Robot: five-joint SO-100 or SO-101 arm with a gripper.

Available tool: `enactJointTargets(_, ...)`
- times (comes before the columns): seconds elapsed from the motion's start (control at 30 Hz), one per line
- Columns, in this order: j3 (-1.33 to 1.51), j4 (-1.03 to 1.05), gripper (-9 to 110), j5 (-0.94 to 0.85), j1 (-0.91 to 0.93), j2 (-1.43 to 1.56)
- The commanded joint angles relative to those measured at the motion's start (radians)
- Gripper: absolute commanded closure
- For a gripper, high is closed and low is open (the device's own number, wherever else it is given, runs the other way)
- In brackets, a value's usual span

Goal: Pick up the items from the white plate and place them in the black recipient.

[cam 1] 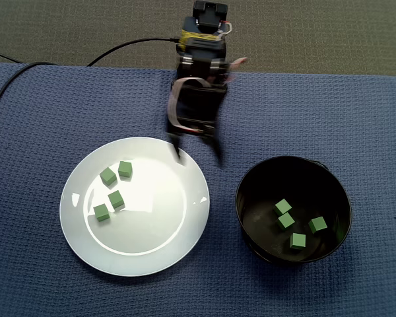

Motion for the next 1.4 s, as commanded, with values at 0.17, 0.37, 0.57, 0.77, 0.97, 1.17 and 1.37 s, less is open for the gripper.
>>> enactJointTargets(0.17,0.152,-0.031,74,-0.537,0.486,-0.106)
enactJointTargets(0.37,0.235,-0.216,74,-0.580,0.581,-0.259)
enactJointTargets(0.57,0.250,-0.376,72,-0.591,0.607,-0.393)
enactJointTargets(0.77,0.276,-0.408,72,-0.531,0.571,-0.442)
enactJointTargets(0.97,0.316,-0.414,73,-0.489,0.543,-0.442)
enactJointTargets(1.17,0.331,-0.430,73,-0.449,0.514,-0.443)
enactJointTargets(1.37,0.342,-0.457,73,-0.411,0.488,-0.449)
